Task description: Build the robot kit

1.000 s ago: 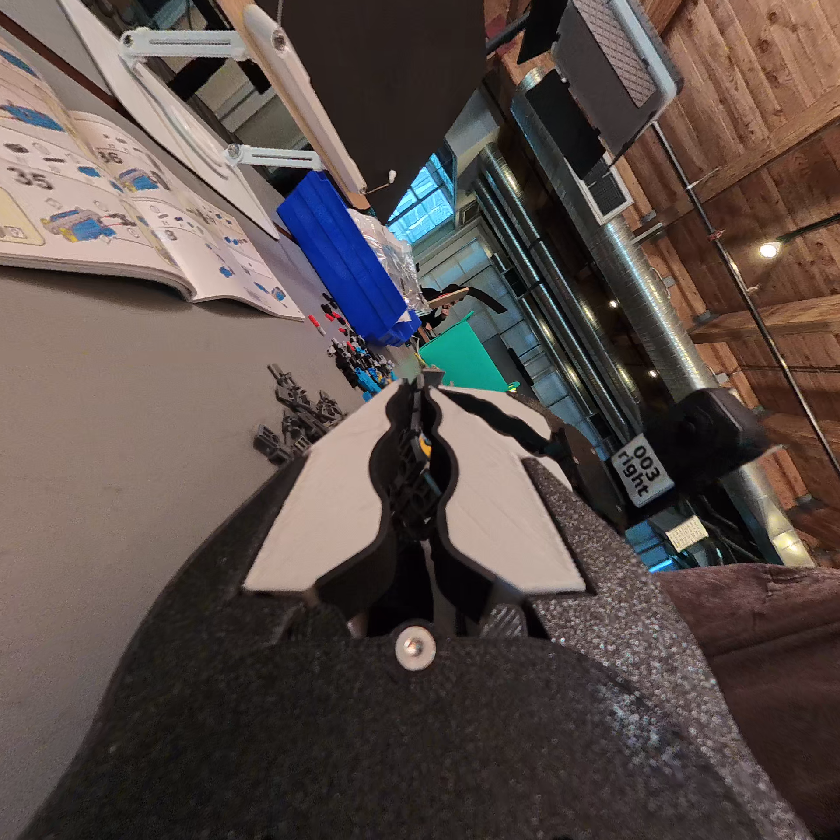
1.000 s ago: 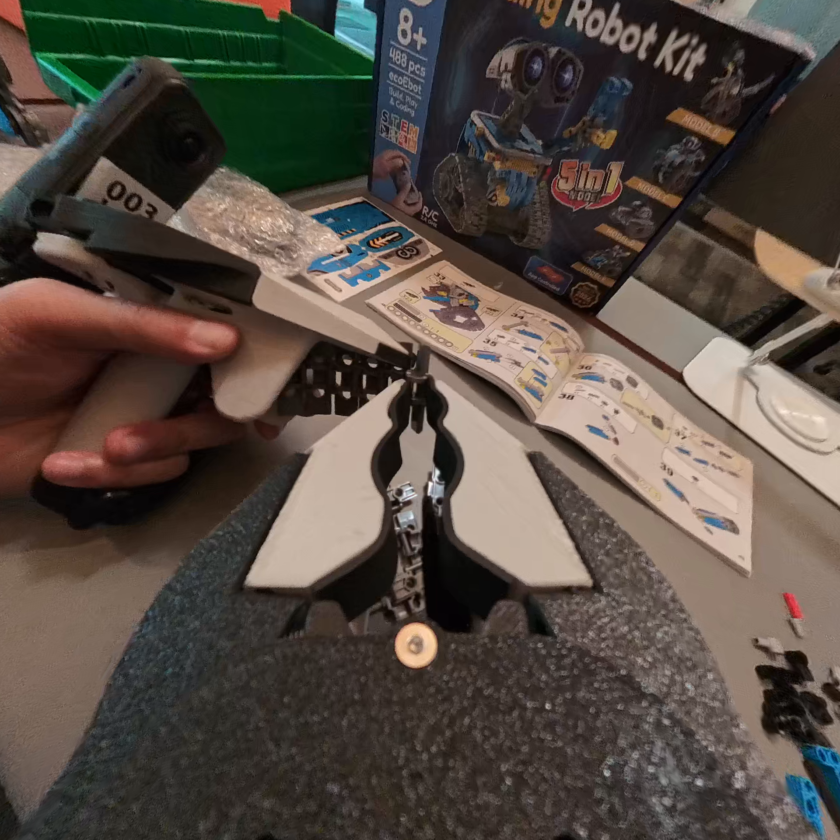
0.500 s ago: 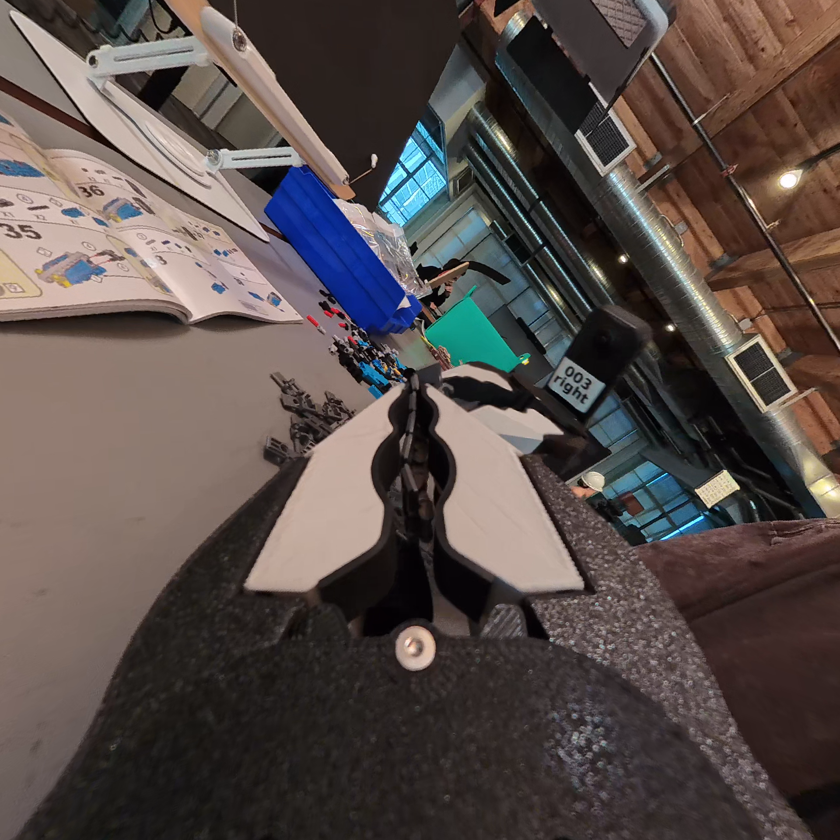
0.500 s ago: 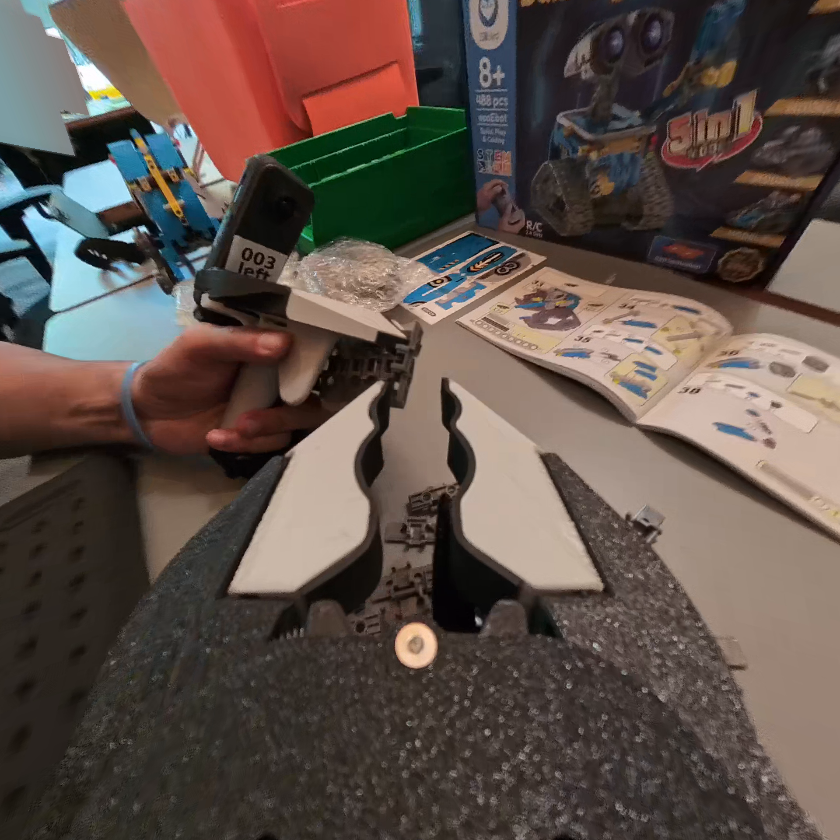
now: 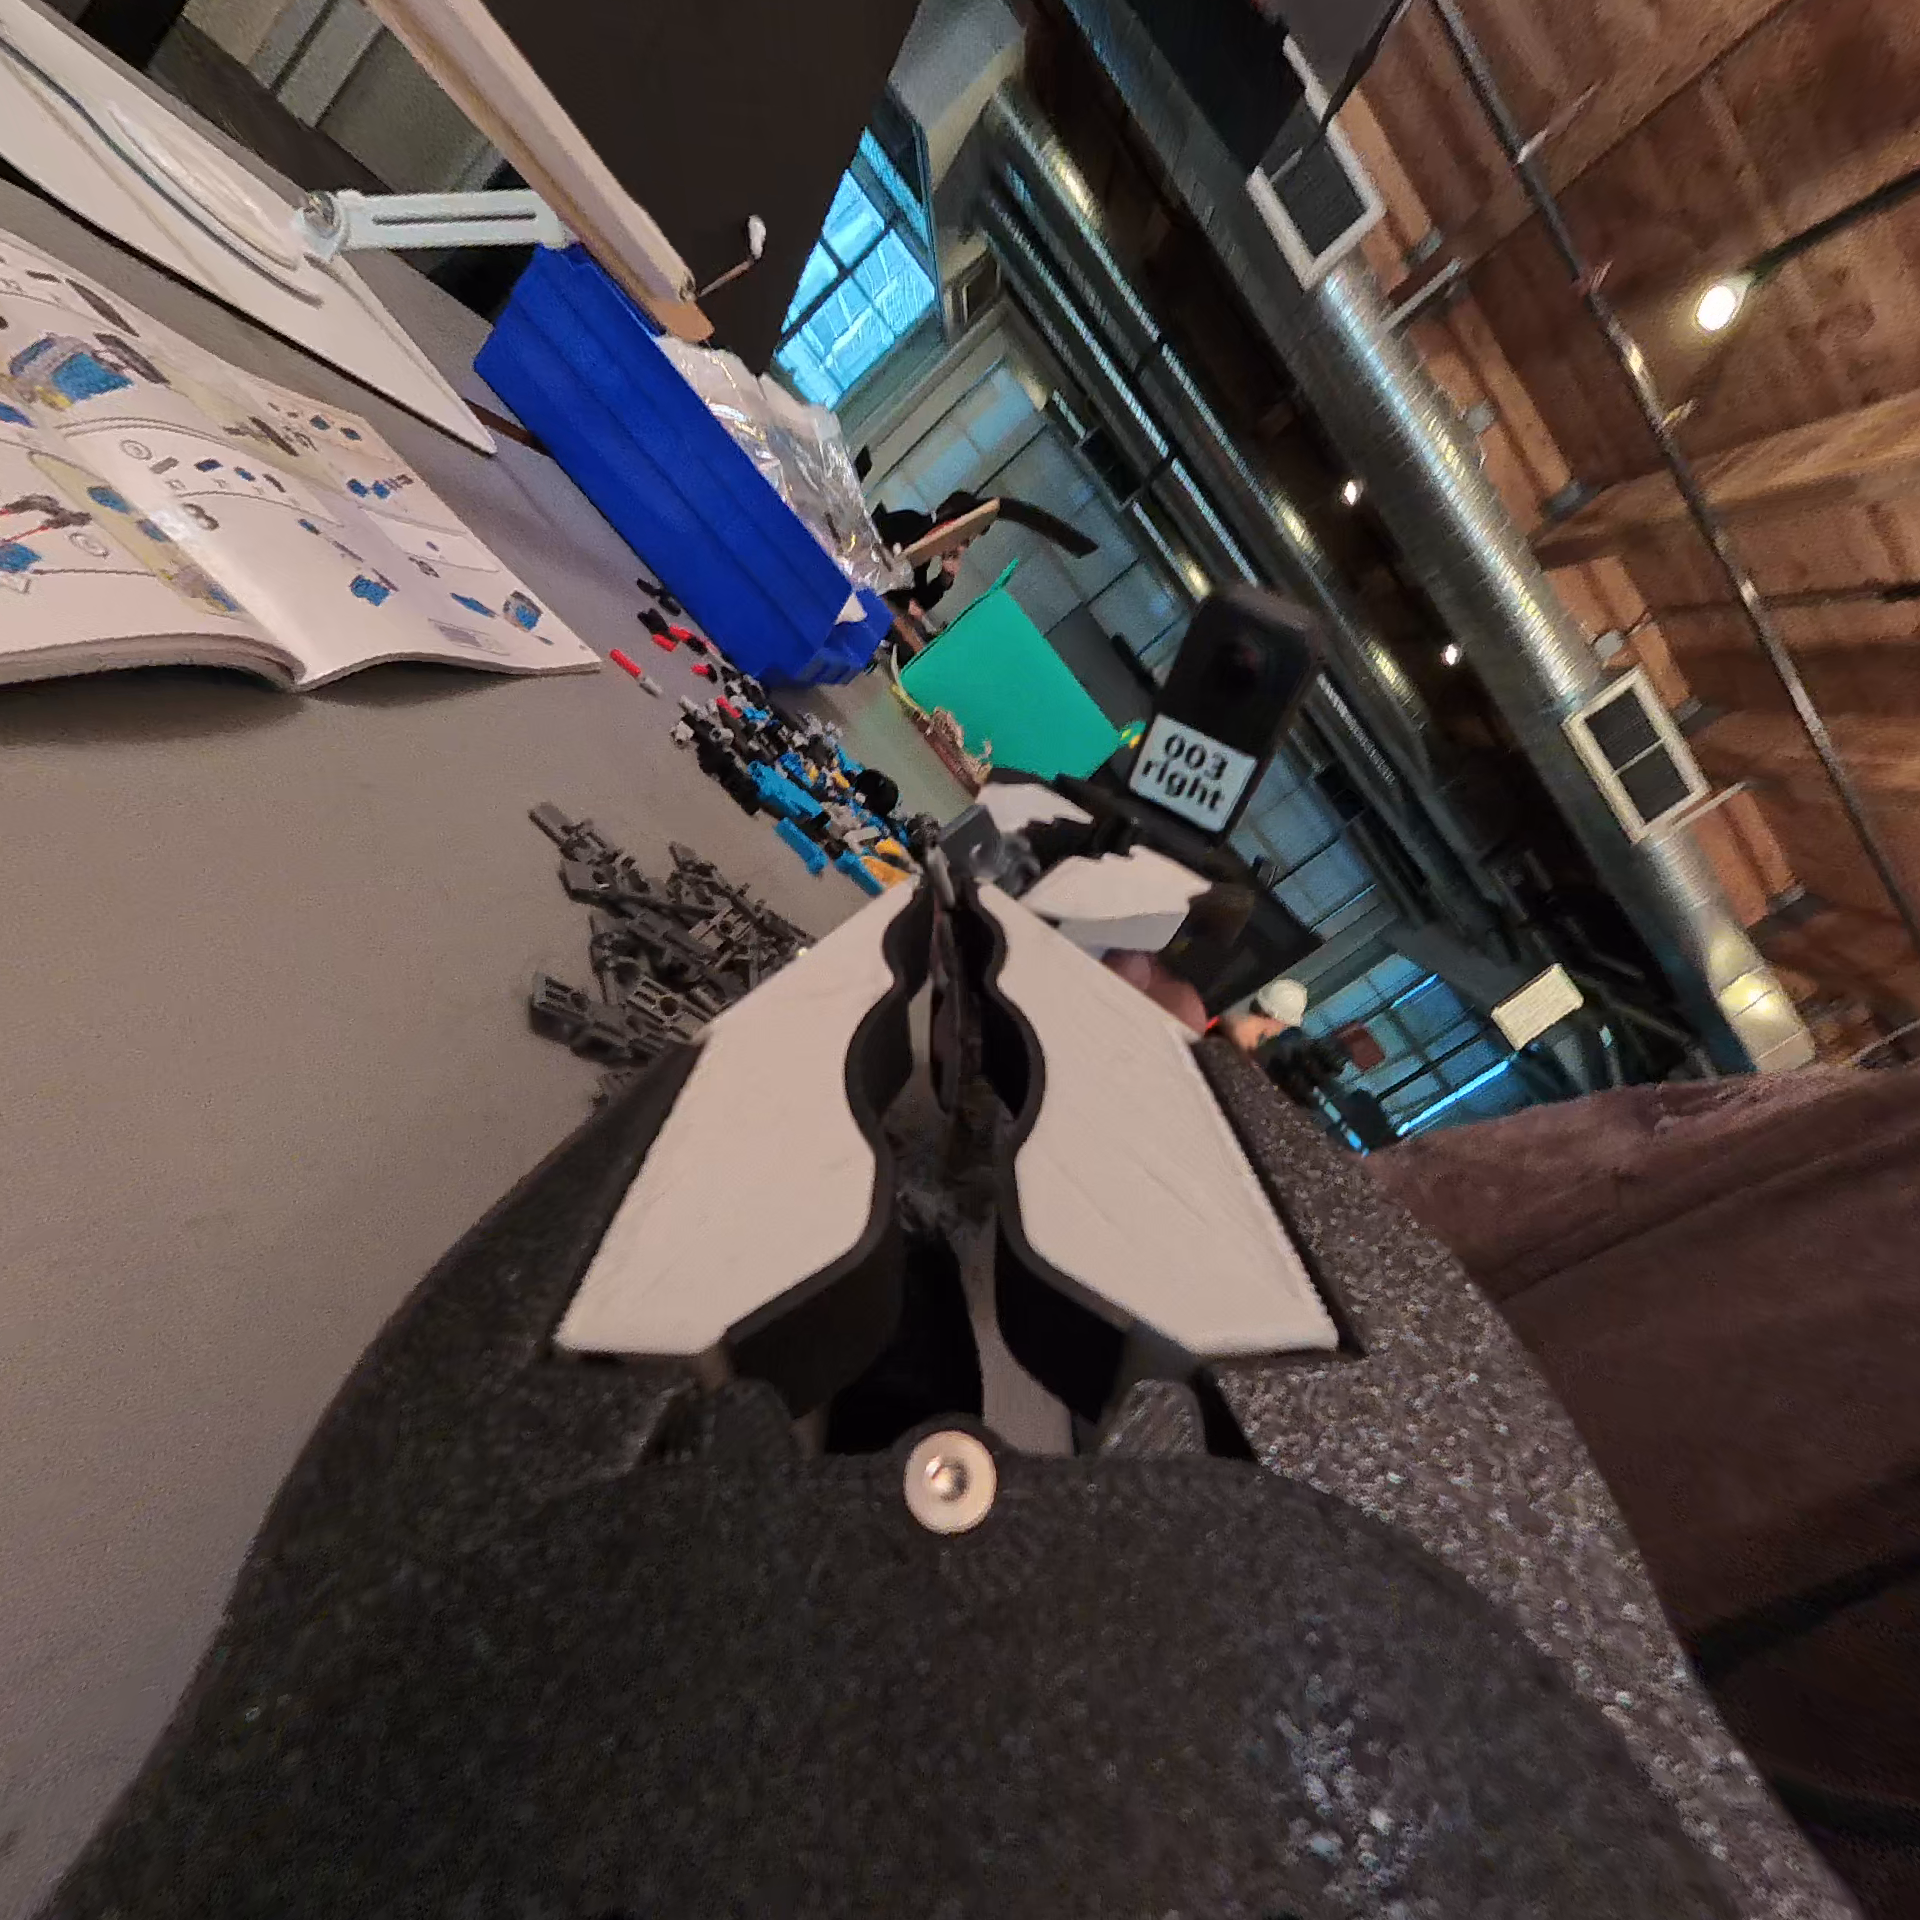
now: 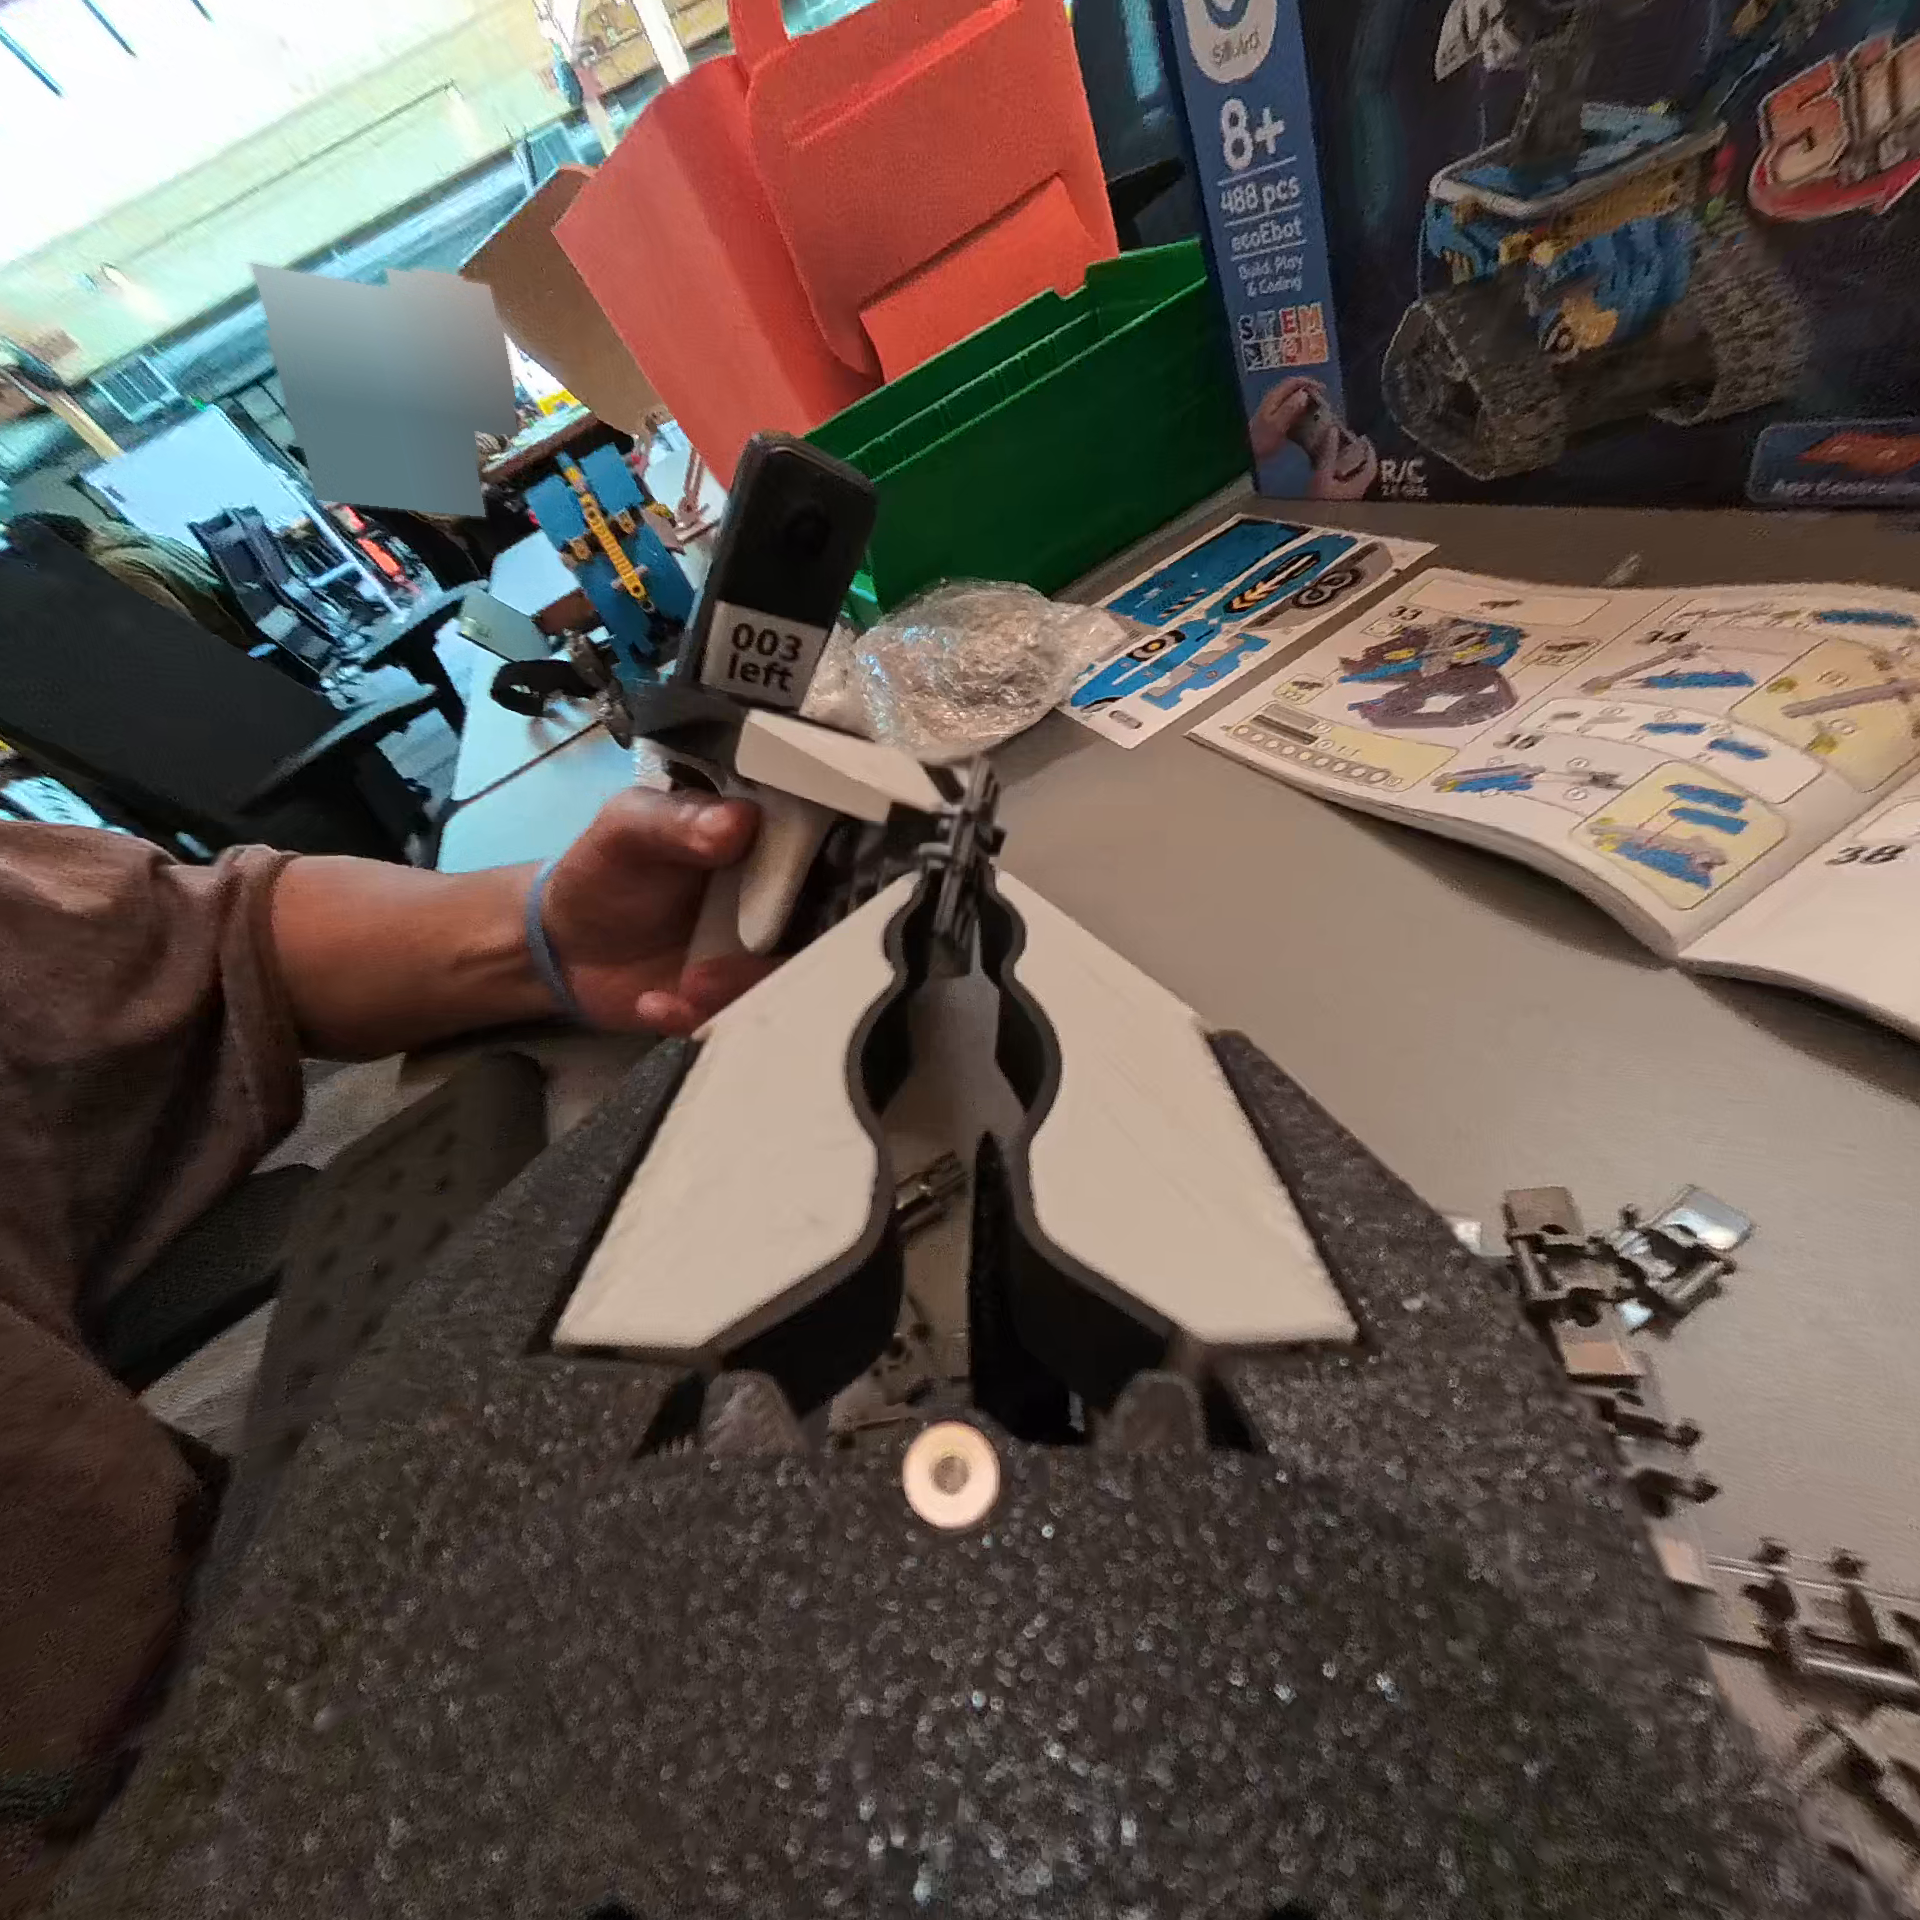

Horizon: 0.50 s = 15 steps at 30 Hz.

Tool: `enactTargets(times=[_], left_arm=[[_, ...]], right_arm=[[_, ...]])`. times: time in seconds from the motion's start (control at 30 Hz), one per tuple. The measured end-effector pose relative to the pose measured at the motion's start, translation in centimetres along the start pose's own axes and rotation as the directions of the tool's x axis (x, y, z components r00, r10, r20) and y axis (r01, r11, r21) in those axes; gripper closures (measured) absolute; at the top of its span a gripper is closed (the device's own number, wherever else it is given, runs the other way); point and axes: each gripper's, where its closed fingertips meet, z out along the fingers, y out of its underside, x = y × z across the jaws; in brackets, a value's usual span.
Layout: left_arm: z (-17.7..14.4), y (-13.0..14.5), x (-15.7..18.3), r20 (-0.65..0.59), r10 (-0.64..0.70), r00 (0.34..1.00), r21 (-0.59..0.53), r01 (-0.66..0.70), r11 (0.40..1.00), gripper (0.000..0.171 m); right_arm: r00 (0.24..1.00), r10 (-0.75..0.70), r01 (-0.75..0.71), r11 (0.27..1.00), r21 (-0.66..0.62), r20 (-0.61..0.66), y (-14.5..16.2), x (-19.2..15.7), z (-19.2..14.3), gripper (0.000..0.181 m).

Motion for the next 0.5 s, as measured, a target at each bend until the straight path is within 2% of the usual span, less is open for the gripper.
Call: enactTargets(times=[0.1,0.2,0.3,0.37,0.43,0.5], left_arm=[[0.0,0.1,0.4,-0.007,0.059,0.998,-0.027,-0.059,0.998,0.168],[-0.1,0.1,0.5,-0.003,0.108,0.994,-0.041,-0.108,0.993,0.169],[-0.1,-0.2,0.5,0.017,0.141,0.990,-0.012,-0.141,0.990,0.169],[-0.3,-0.4,0.5,0.021,0.139,0.990,0.007,-0.139,0.990,0.169],[-0.3,-0.4,0.7,0.000,0.125,0.992,0.015,-0.125,0.992,0.170],[-0.2,-0.2,1.1,-0.024,0.134,0.991,0.005,-0.134,0.991,0.170]], right_arm=[[0.999,-0.041,0.041,0.999,-0.003,0.006,-0.4,-0.2,-0.3,0.173],[1.000,-0.011,0.011,1.000,0.001,0.019,-0.2,-0.2,-0.3,0.172],[0.992,0.100,-0.102,0.995,0.019,0.081,-0.2,-0.2,-0.2,0.168],[0.955,0.235,-0.240,0.971,0.010,0.179,-0.1,-0.6,-0.1,0.146],[0.904,0.327,-0.352,0.935,0.045,0.276,-1.0,-1.0,-0.4,0.143],[0.873,0.376,-0.403,0.915,0.026,0.310,-0.8,-0.9,-0.4,0.143]])
